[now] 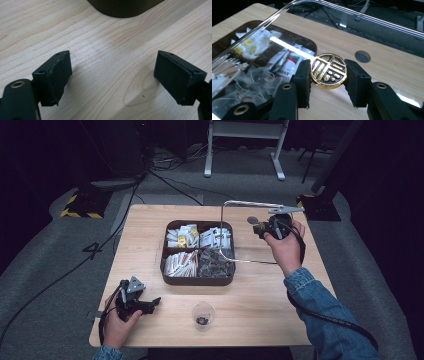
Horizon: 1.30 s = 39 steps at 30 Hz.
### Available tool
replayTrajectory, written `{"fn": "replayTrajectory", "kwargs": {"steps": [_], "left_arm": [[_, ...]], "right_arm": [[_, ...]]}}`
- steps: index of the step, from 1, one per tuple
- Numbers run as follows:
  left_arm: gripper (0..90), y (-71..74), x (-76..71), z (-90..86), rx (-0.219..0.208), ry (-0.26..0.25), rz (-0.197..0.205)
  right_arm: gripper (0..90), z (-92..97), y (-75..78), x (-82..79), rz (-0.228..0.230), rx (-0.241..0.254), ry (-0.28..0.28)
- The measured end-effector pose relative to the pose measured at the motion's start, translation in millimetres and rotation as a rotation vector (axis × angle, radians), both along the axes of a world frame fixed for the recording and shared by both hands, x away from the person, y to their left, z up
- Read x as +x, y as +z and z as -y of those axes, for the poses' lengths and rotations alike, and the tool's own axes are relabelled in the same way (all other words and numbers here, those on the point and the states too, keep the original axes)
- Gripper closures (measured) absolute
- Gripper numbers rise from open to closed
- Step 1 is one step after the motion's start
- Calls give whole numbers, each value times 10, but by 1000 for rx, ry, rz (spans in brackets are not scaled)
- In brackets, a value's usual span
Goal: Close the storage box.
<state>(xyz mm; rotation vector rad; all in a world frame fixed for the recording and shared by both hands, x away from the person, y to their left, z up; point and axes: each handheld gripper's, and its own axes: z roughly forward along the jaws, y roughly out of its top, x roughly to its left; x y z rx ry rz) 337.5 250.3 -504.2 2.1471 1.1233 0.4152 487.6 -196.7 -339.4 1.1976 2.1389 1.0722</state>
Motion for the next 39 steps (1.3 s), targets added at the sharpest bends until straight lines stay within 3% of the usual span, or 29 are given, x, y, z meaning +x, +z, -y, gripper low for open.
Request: {"fn": "replayTrajectory", "kwargs": {"steps": [10,20,29,39], "left_arm": [[153,-1,1,1,-2,0,1],[152,0,2,0,0,0,2],[152,0,6,2,0,0,1],[153,-3,-7,1,-3,6,4]], "right_arm": [[588,-338,100,28,-4,36,15],[588,-605,121,40,6,20,9],[587,-834,54,66,-1,8,5],[587,-1109,-51,83,-7,-9,42]]}}
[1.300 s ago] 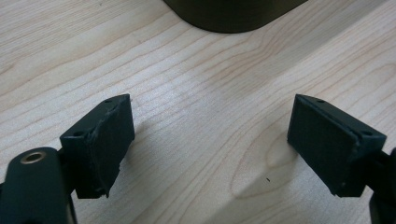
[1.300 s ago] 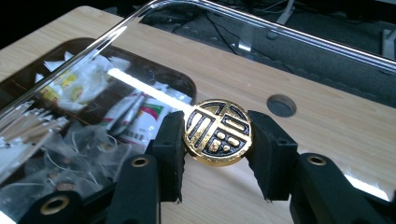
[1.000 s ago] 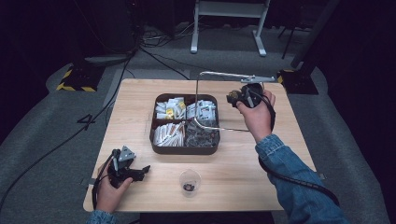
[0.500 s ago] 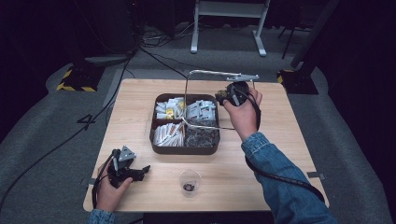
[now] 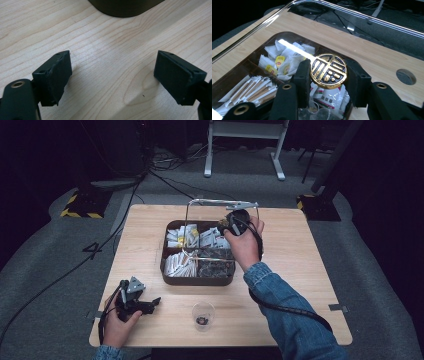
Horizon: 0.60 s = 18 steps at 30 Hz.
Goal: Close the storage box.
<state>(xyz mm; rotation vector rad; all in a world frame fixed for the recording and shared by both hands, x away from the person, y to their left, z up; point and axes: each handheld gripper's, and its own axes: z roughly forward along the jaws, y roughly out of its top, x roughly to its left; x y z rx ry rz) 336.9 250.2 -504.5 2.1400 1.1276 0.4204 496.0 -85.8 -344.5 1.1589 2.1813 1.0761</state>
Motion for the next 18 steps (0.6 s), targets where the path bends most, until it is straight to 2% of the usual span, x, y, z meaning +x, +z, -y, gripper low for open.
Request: {"fn": "replayTrajectory", "kwargs": {"steps": [18], "left_arm": [[153,1,-1,0,-1,1,-3]], "right_arm": [[587,-393,-295,66,-31,-5,4]]}}
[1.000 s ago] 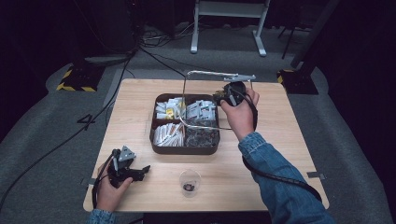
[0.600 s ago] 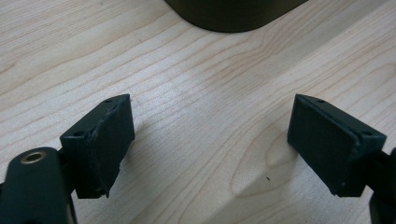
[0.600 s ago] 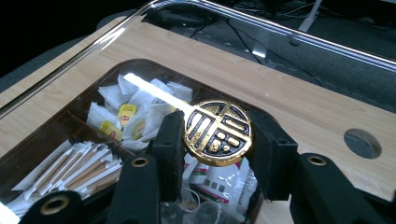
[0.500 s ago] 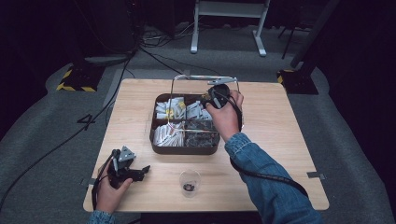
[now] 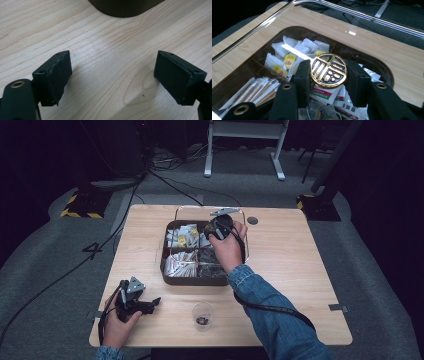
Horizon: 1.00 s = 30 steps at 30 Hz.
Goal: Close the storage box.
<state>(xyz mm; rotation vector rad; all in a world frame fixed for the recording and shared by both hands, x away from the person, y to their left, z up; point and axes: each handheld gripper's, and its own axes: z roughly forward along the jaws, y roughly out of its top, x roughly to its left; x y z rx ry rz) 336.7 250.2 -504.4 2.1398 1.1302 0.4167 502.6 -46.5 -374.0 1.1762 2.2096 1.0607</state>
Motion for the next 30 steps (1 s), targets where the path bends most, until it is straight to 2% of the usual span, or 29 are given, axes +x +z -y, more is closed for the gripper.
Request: {"fn": "replayTrajectory", "kwargs": {"steps": [15,30], "left_arm": [[153,-1,1,0,0,-1,2],[152,1,1,-1,1,-1,0]], "right_arm": [[587,-230,-316,0,-23,-25,16],[587,-364,-521,-16,-34,-50,15]]}}
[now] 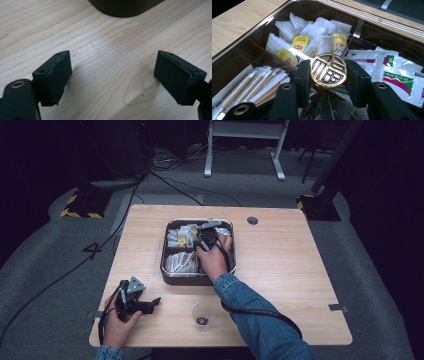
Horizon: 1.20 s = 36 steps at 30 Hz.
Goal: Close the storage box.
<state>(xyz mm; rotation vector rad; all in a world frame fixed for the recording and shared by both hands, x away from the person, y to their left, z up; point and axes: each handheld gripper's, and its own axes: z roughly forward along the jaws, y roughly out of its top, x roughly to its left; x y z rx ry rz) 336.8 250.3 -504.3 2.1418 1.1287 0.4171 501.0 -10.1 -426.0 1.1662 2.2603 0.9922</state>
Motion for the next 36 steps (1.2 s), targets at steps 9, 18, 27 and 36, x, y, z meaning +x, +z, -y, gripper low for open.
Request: {"fn": "replayTrajectory", "kwargs": {"steps": [9,18,27,36], "left_arm": [[153,-1,1,0,1,1,3],[153,-4,0,2,-3,2,4],[153,-3,1,1,-1,2,5],[153,-3,1,1,-1,1,5]], "right_arm": [[587,-18,-51,4,-15,-10,-7],[587,-26,-77,-8,-32,-3,-6],[586,-20,-95,11,-36,6,-2],[500,-5,-90,13,-21,23,2]]}}
